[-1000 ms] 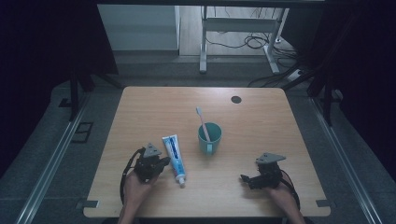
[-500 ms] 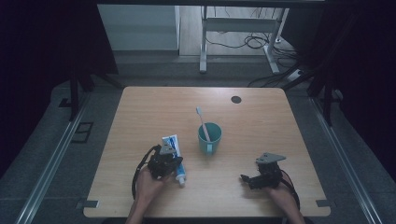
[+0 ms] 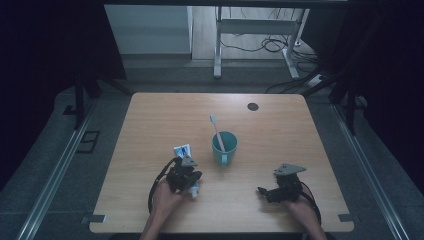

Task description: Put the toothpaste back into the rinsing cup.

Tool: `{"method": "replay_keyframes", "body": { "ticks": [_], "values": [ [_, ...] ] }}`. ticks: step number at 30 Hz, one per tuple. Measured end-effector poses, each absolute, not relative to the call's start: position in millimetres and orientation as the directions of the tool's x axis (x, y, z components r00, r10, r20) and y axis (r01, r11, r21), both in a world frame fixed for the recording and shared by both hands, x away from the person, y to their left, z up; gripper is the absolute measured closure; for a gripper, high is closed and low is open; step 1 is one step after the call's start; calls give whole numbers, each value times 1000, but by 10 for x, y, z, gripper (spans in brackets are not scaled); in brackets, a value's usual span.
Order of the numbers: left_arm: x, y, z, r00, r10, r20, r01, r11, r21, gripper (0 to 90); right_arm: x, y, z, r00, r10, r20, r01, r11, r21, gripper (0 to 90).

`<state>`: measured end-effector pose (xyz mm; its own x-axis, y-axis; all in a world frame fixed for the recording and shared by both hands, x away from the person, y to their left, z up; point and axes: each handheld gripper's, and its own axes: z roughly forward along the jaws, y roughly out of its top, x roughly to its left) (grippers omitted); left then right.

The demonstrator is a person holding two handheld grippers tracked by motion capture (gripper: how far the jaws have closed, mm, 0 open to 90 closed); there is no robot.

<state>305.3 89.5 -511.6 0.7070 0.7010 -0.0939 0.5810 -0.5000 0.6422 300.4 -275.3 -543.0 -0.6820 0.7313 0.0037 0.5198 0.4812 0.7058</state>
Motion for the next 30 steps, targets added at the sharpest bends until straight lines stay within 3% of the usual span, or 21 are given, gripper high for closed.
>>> {"method": "replay_keyframes", "body": {
  "ticks": [30],
  "values": [
    [2999,1176,-5117,683,724,-93,615,-501,609,891,3005,-2754,-5431,-683,730,2,518,482,707,29]
  ]
}}
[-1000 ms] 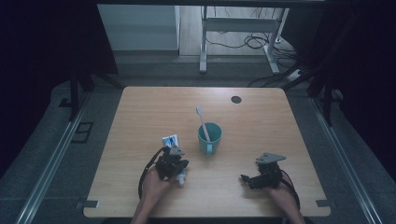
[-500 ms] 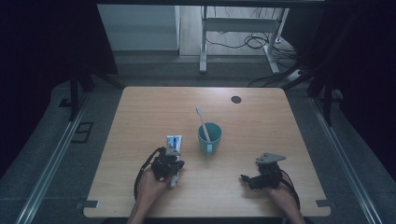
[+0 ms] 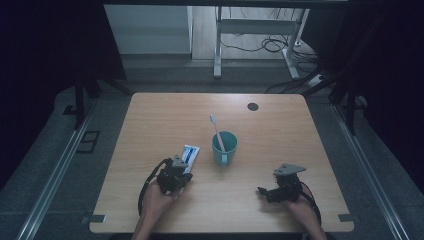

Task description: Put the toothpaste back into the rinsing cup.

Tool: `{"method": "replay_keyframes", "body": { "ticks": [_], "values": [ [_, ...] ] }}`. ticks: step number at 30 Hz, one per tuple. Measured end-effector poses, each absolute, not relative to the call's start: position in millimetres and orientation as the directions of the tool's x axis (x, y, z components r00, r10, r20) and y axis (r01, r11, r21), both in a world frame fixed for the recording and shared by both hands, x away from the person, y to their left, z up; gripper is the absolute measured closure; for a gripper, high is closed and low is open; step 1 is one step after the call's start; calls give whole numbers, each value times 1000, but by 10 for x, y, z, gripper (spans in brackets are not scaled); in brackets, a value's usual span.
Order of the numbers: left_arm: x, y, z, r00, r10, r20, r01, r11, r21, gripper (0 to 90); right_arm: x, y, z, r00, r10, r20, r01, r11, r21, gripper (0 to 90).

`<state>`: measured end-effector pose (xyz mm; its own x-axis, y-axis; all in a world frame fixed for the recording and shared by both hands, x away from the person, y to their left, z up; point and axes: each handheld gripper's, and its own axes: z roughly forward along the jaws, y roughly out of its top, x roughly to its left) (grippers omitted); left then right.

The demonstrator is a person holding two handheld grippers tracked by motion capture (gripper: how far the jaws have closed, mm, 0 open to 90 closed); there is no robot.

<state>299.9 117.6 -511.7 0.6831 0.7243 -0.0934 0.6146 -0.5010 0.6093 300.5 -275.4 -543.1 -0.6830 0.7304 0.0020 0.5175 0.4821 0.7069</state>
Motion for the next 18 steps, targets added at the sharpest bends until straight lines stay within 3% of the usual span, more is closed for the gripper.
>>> {"method": "replay_keyframes", "body": {
  "ticks": [18],
  "values": [
    [2968,1408,-5140,658,747,-96,641,-489,591,879,3005,-2754,-5431,-683,730,3,518,482,707,29]
  ]
}}
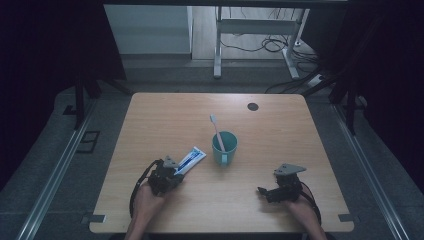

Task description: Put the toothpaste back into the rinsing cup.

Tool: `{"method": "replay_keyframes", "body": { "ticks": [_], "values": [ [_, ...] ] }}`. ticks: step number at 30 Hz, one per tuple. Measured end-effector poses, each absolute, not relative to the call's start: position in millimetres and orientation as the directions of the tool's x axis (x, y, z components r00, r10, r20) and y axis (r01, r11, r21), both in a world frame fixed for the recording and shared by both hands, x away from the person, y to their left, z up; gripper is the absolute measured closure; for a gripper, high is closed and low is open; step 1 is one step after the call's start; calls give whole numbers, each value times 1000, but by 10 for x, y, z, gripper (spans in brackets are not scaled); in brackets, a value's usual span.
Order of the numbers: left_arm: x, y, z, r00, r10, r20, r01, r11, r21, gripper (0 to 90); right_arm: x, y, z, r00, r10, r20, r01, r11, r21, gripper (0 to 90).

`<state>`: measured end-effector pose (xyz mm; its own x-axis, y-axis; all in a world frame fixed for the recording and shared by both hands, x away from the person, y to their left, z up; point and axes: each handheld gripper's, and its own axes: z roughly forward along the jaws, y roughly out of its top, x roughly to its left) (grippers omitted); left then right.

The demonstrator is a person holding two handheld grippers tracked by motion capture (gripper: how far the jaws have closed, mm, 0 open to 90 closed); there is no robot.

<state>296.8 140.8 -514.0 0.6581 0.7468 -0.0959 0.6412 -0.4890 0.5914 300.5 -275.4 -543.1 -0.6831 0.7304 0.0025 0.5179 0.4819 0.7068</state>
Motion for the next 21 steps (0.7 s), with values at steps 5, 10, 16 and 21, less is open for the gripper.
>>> {"method": "replay_keyframes", "body": {
  "ticks": [5,10,16,21],
  "values": [
    [2965,1414,-5110,662,742,-103,637,-485,599,846,3005,-2754,-5431,-683,730,2,518,482,707,29],
    [2979,1424,-5034,665,740,-100,628,-481,612,774,3005,-2754,-5431,-683,730,2,518,482,707,29],
    [3011,1425,-4955,658,748,-80,624,-484,613,643,3004,-2753,-5430,-682,731,4,520,481,706,29],
    [3084,1427,-4930,659,751,-44,629,-517,580,534,3004,-2754,-5430,-682,731,4,520,481,706,29]
  ]
}}
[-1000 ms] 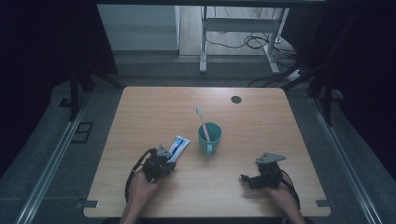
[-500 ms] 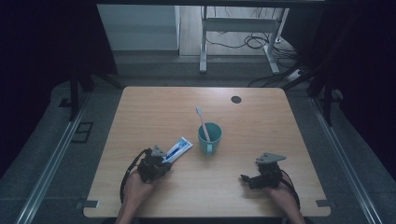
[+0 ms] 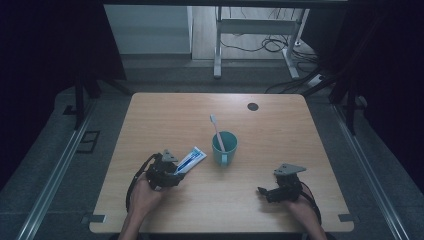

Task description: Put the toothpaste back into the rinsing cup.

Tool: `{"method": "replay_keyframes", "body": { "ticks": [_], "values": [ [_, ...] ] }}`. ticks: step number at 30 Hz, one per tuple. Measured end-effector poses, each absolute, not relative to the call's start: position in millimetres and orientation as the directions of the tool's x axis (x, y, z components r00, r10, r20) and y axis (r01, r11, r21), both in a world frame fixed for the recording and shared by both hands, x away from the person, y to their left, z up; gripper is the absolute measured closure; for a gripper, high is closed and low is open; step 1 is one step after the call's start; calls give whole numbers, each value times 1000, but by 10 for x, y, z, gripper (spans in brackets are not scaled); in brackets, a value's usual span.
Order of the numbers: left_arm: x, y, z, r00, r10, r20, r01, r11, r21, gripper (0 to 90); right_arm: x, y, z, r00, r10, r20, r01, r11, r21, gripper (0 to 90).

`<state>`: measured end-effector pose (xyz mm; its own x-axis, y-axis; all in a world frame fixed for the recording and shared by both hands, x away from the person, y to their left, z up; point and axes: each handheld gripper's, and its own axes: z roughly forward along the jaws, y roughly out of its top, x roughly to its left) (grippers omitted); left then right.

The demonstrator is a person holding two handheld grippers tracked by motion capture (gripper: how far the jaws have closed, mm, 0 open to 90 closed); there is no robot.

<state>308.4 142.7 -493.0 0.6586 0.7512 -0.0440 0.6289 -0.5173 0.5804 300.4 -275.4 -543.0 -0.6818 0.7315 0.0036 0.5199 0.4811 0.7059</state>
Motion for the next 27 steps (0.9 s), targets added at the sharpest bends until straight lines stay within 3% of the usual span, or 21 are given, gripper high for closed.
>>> {"method": "replay_keyframes", "body": {
  "ticks": [8,27],
  "values": [
    [3234,1407,-4981,649,759,-46,670,-542,507,381,3003,-2753,-5430,-682,731,5,521,480,706,29],
    [3486,1220,-4981,666,744,-47,700,-602,384,242,3003,-2753,-5430,-682,731,5,520,480,706,29]
  ]
}}
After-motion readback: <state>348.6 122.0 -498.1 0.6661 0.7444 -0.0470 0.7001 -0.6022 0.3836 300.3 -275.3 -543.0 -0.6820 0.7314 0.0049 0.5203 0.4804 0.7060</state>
